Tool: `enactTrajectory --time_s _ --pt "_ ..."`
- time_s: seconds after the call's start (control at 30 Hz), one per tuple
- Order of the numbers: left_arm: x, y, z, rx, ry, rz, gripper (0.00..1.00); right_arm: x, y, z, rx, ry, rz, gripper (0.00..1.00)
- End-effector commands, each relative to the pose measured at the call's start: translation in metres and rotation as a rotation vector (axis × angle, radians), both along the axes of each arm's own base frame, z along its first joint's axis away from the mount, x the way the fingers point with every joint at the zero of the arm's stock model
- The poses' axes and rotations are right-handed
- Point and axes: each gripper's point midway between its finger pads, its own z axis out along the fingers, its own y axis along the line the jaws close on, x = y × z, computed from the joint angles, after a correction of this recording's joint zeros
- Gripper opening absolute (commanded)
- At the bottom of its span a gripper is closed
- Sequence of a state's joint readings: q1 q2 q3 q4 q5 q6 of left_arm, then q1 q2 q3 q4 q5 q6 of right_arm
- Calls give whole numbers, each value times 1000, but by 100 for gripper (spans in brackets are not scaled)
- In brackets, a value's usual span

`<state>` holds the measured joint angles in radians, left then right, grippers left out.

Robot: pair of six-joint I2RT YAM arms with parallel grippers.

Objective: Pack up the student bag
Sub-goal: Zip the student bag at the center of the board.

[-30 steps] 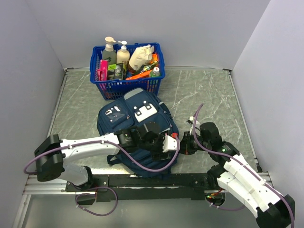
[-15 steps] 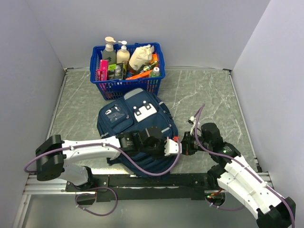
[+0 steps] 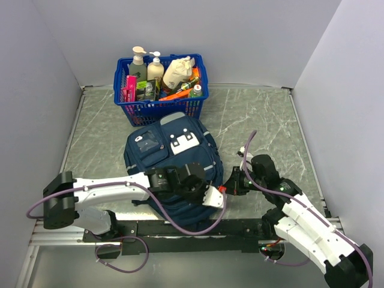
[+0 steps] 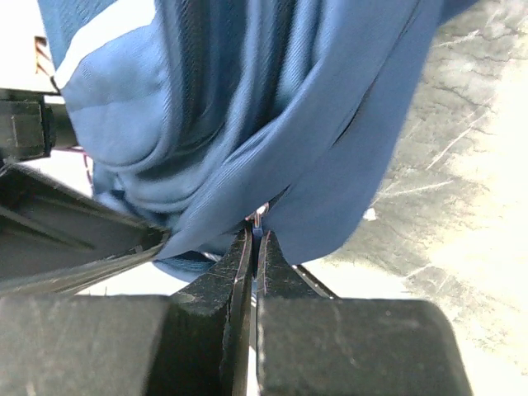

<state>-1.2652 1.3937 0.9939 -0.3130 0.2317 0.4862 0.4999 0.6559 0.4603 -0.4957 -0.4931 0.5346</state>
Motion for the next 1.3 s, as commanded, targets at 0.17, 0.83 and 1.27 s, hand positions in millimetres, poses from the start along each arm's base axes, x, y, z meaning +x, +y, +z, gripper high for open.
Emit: enactTrajectory --time_s 0.17,0.83,1.27 --pt "-63 76 28 123 100 -465 1 50 -9 32 -44 -126 -136 0" --pt "-67 96 32 125 49 -506 1 143 6 23 -102 -177 -229 0" --pt "58 1 156 -261 64 227 97 141 -2 66 -126 -253 -198 75"
